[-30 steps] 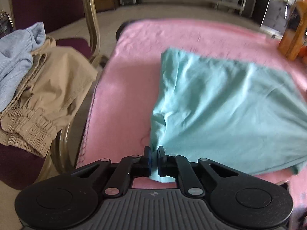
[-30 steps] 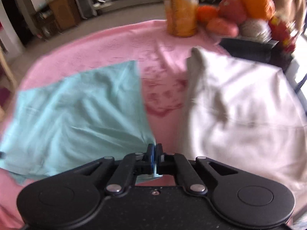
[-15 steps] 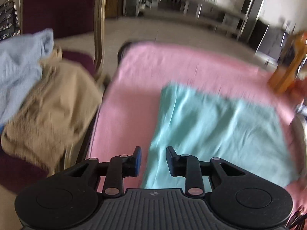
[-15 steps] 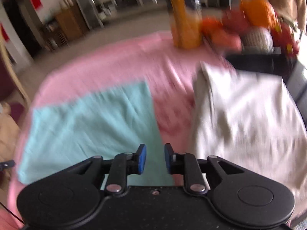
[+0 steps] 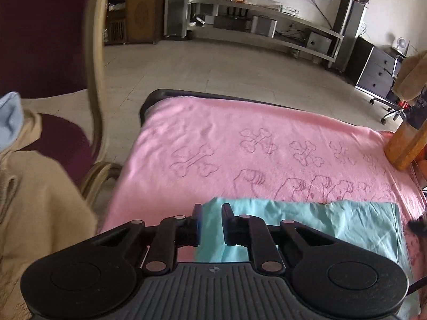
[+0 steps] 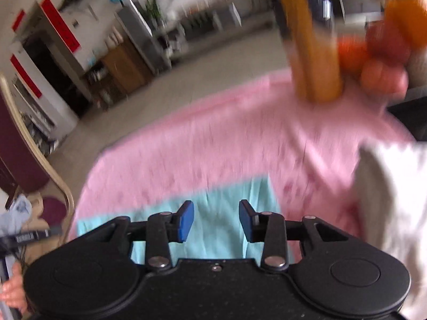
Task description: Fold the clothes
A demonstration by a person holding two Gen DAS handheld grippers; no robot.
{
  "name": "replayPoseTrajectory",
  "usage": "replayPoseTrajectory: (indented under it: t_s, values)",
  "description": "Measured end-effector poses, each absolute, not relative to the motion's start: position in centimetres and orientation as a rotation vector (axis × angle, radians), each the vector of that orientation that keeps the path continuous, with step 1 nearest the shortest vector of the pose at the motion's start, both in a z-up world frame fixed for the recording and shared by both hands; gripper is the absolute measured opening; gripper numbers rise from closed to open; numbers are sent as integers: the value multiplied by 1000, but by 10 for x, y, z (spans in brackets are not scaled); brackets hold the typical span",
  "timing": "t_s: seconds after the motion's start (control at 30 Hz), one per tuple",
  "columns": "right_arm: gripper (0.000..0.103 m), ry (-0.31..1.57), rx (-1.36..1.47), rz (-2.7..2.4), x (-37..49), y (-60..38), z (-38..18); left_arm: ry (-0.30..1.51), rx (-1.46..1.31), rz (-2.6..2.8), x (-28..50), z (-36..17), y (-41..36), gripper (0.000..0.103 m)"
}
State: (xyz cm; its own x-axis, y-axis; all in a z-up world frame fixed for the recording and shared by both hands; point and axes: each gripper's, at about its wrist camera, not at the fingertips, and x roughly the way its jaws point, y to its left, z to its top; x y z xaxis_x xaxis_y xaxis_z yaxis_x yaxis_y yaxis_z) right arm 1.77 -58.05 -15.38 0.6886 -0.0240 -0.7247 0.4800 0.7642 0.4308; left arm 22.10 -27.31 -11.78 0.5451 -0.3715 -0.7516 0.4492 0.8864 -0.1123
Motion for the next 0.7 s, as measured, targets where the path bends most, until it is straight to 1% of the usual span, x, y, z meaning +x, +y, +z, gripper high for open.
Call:
replayPoseTrajectory:
  t_s: [0.07,0.1,0.13,0.27,0.37,0.4,0.43,0.47,0.53,0.67,0.7]
  values:
    - [37,822,634,-305,22,-577,-167,894,116,-484,225,-124,-279,16]
    - [37,841,624,-305,23,-576,-171,906,131,-479,227,-126,-282,23]
    - [37,855,622,-304,24,-576,-174,911,149,-471,228,-129,-285,36]
    - [41,879,639,-306,23,-569,-182,892,228,-433,231,-137,-294,37]
    - [42,880,631,-304,24,-567,-183,893,246,-418,236,-143,-296,35]
    - [43,880,630,-305,24,-568,-183,893,252,-414,237,-145,-297,30]
    - [43,880,631,-306,25,-569,-183,893,258,-409,239,-147,-298,14]
    - [43,879,632,-308,25,-570,-183,893,264,-404,241,-148,-299,8]
    - [44,879,633,-314,24,-572,-183,898,263,-393,245,-152,-298,3]
    - [44,888,618,-327,25,-574,-184,975,127,-343,268,-156,-271,3]
    - [44,891,612,-330,25,-574,-185,1000,108,-312,275,-159,-264,1]
